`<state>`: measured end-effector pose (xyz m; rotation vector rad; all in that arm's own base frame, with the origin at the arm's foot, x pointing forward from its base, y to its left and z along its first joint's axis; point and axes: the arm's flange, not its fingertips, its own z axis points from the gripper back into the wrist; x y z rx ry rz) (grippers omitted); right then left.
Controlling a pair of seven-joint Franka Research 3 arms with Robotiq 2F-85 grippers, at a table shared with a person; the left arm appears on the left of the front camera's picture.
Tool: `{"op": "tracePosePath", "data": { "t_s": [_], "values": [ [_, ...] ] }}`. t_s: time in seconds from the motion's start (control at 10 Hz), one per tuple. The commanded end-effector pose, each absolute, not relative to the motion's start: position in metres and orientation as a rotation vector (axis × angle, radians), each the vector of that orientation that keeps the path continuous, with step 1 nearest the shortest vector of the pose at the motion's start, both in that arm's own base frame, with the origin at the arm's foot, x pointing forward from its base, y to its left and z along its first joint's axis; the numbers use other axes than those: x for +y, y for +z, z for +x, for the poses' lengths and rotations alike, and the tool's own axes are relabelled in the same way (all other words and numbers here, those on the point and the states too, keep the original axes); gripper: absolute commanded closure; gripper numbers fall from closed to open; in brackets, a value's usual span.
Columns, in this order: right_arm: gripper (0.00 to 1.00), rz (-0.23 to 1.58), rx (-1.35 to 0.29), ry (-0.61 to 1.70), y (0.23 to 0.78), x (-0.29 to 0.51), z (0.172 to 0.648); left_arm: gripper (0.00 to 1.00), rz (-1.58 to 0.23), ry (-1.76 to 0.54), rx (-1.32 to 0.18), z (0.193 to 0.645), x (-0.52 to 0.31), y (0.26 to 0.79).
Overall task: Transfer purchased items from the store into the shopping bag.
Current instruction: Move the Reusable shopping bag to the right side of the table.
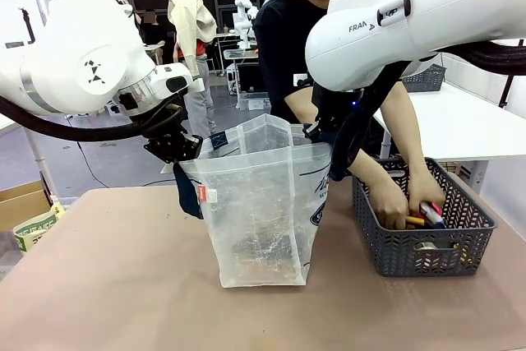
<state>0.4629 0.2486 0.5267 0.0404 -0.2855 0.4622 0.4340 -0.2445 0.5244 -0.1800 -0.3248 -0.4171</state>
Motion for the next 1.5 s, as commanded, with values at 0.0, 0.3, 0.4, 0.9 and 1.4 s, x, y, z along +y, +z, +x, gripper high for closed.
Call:
{"op": "tracePosePath", "data": {
  "t_s": [0.0, 0.3, 0.4, 0.9, 1.4],
  "values": [
    [1.00, 0.041, -0.287, 0.461, 0.5272, 0.2483, 0.4630, 1.00, -0.181, -0.412, -0.326, 0.4345, -0.2426, 0.5249],
    [1.00, 0.041, -0.287, 0.461, 0.5272, 0.2483, 0.4630, 1.00, -0.181, -0.412, -0.326, 0.4345, -0.2426, 0.5249],
    [1.00, 0.041, -0.287, 0.461, 0.5272, 0.2483, 0.4630, 1.00, -0.181, -0.412, -0.326, 0.4345, -0.2426, 0.5249],
    [1.00, 0.041, -0.287, 0.461, 0.5272, 0.2483, 0.4630, 1.00, -0.181, -0.412, -0.326, 0.4345, -0.2426, 0.5249],
    [1.00, 0.041, -0.287, 0.461, 0.5272, 0.2483, 0.4630, 1.00, -0.181, -0.412, -0.326, 0.4345, -0.2426, 0.5249]
  ]
}}
